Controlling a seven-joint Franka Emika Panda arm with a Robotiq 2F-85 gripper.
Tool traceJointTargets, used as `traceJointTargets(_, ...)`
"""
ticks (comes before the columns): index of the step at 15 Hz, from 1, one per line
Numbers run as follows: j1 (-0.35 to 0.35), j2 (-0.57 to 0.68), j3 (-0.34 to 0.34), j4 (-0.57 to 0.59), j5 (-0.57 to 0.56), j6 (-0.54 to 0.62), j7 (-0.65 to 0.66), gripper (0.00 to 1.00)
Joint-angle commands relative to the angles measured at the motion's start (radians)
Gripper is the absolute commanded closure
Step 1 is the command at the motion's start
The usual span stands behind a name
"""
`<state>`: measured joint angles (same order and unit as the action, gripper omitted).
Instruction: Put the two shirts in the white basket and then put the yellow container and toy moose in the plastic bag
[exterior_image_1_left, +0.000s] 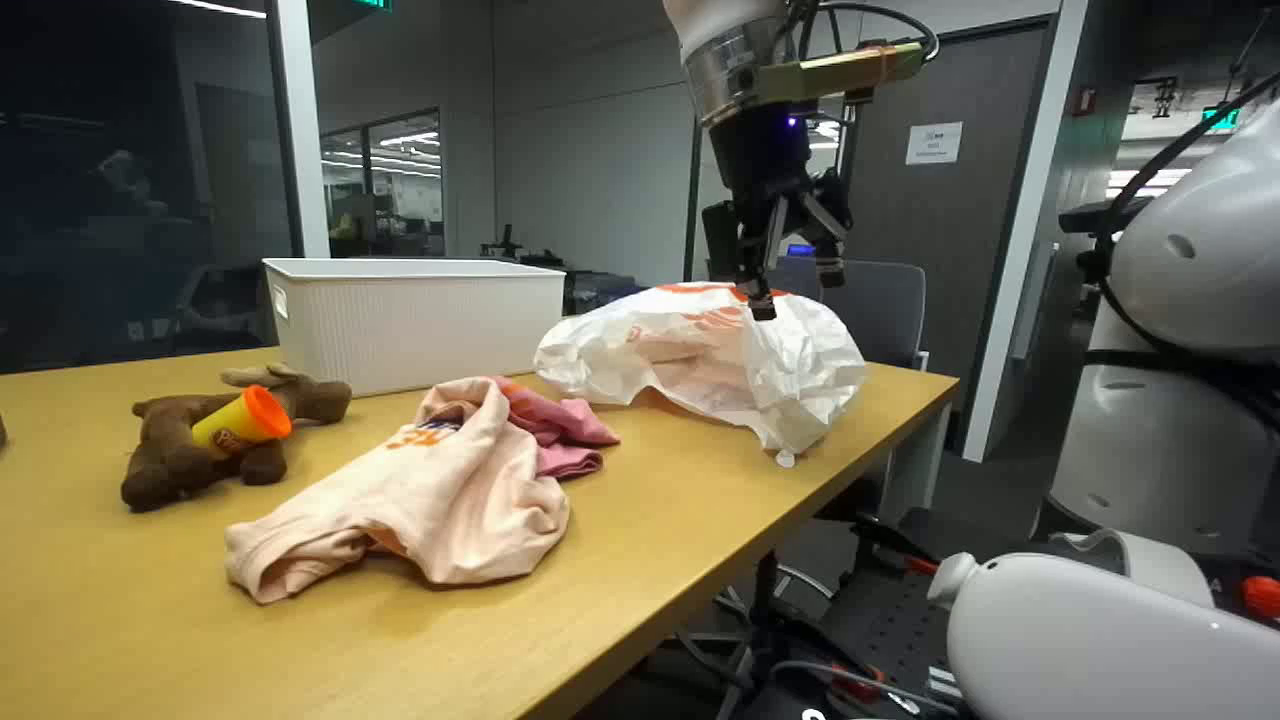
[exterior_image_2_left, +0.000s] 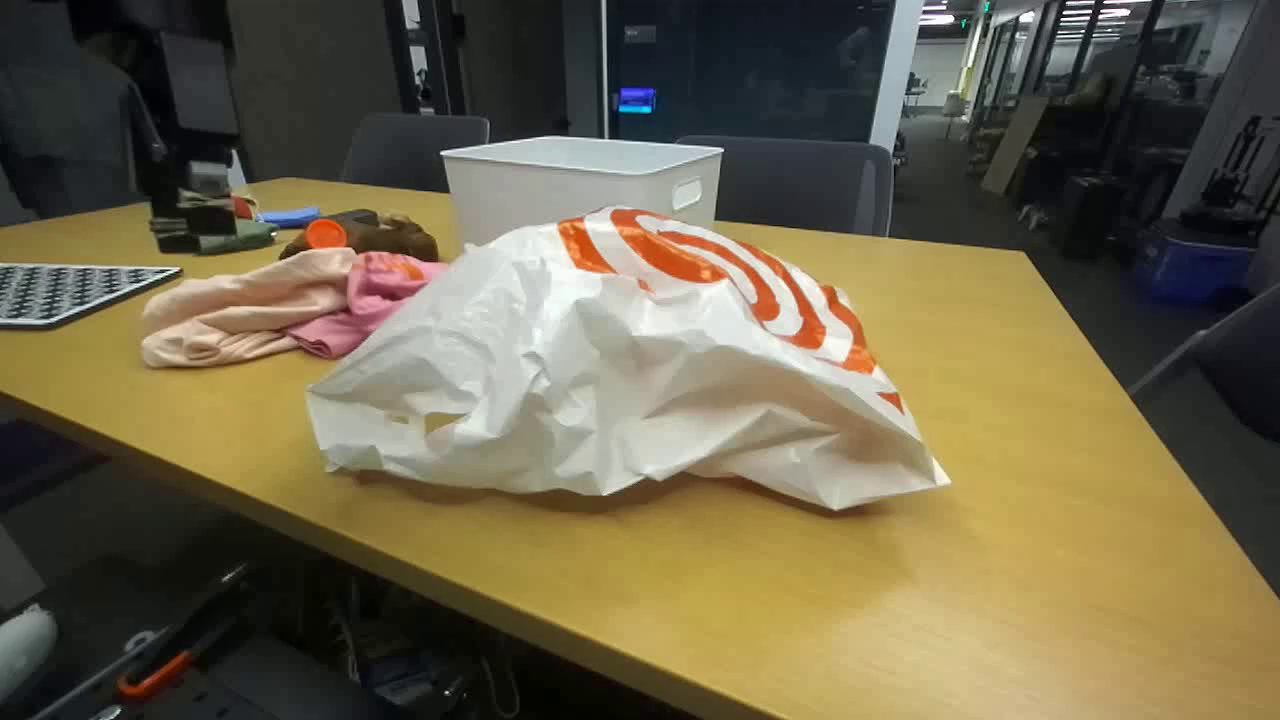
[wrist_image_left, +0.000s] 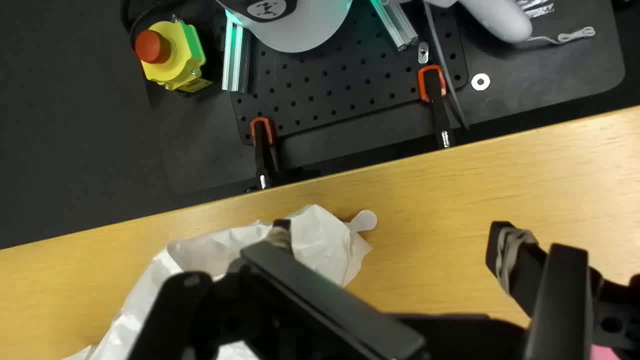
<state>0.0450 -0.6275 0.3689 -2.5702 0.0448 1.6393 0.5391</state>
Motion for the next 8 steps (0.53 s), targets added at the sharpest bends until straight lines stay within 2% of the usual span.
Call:
traceJointTargets(1,0.022,0.005,-0.019,0.003,-0.01,-0.001,0.01,0.0)
traceJointTargets(6,0.021,0.004,-0.019,0.009,-0.01,-0.001,0.01,0.0)
traceJointTargets(8,0.021,0.037,-0.023,0.031,-0.004,0.042,-0.005,0.0)
